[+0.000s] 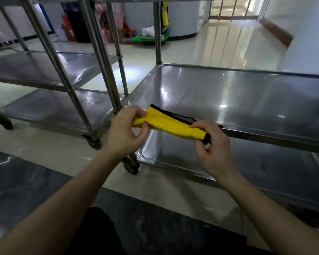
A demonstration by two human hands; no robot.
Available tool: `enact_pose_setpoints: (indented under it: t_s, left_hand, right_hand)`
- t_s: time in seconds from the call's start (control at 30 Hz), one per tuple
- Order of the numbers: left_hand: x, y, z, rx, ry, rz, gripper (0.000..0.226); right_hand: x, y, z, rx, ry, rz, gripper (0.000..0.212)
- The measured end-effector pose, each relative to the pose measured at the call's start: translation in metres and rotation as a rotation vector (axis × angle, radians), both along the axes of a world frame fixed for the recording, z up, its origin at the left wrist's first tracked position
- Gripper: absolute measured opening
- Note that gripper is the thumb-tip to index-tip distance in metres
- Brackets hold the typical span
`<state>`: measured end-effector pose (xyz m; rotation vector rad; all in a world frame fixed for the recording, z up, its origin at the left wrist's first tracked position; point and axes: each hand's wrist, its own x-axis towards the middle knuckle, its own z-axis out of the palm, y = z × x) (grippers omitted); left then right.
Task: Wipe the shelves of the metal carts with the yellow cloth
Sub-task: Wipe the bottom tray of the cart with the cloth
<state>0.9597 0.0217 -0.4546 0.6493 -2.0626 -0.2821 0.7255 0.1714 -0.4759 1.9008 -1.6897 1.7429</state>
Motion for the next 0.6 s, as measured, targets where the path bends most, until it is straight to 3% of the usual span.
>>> enact_pose_setpoints:
  t_s: [0.17, 0.37, 0.5, 0.6]
  left_hand:
    - [-0.011, 0.007, -0.047, 0.093, -0.051, -0.056, 0.013]
    - [-0.035, -0.03, -0.142, 0.529, -0.487, -0.156, 0.013]
    - [-0.068, -0.053, -0.158, 0.554, -0.498, -0.109, 0.016]
    - [-0.096, -0.067, -0.162, 0.626, -0.504, 0.003, 0.051]
  right_hand:
    - [-0.009, 0.028, -0.054, 0.126, -0.014, -0.073, 0.033]
    - [-0.016, 0.023, -0.157, 0.717, -0.299, -0.214, 0.033]
    - [-0.031, 0.004, -0.174, 0.68, -0.406, -0.295, 0.04]
    - [-0.058, -0.023, -0.172, 0.705, -0.367, -0.381, 0.041]
